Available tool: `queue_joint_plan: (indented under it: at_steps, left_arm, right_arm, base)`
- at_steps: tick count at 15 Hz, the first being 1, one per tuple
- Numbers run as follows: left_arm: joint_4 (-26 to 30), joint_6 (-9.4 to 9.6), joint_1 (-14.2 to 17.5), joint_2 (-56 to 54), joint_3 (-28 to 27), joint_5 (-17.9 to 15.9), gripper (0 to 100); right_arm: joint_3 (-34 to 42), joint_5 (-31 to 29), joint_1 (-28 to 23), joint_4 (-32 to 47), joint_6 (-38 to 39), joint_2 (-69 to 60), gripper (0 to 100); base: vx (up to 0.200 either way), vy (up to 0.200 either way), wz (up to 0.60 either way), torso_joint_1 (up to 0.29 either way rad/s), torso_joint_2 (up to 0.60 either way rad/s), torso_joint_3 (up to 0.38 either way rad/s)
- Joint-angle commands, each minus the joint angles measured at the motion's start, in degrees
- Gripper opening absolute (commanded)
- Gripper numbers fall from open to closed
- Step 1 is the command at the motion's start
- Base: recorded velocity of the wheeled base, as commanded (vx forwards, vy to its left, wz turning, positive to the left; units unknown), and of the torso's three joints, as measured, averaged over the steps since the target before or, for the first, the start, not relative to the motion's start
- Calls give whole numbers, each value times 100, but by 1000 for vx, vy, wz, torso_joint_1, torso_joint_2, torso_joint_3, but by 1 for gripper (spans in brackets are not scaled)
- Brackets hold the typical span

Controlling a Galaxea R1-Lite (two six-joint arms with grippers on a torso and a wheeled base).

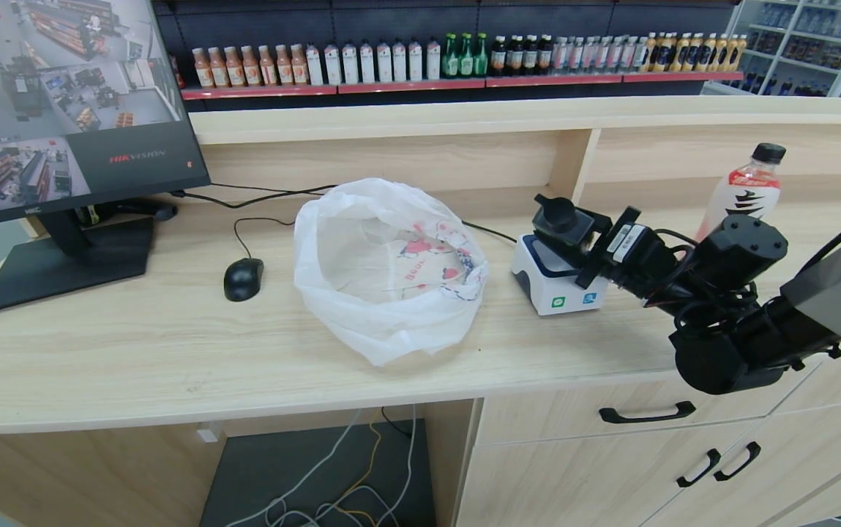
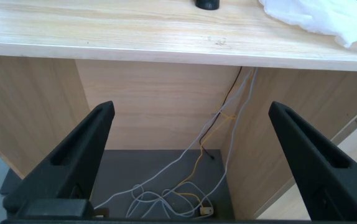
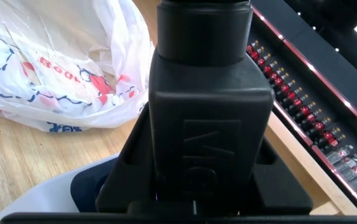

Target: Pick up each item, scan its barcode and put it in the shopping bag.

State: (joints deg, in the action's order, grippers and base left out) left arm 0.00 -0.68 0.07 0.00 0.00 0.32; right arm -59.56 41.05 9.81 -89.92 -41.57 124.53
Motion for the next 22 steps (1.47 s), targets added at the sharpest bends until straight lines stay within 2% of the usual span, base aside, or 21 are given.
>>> queue_joint_plan:
  at_steps: [1, 10, 17, 19, 20, 22]
  left_arm:
    - [0, -2, 1, 0, 0, 3, 100]
    - [0, -2, 1, 0, 0, 3, 100]
    - [0, -2, 1, 0, 0, 3, 100]
    - [0, -2, 1, 0, 0, 3, 100]
    - [0, -2, 1, 0, 0, 3, 100]
    - [0, -2, 1, 0, 0, 3, 100]
  right_arm:
    - [-3, 0, 3, -8, -9, -7, 0]
    - [15, -26, 56, -8, 35, -104, 0]
    - [507, -106, 170, -8, 281, -658, 0]
    - [824, -308, 275, -8, 457, -904, 0]
    - [1254, -888, 469, -8, 773, -1264, 0]
    - [1597, -1424, 724, -8, 1195, -1572, 0]
  base:
    - [0, 0, 0, 0, 0, 0]
    - [0, 0, 0, 0, 0, 0]
    - [0, 0, 0, 0, 0, 0]
    - [0, 0, 0, 0, 0, 0]
    - [0, 0, 0, 0, 0, 0]
    - [0, 0, 0, 0, 0, 0]
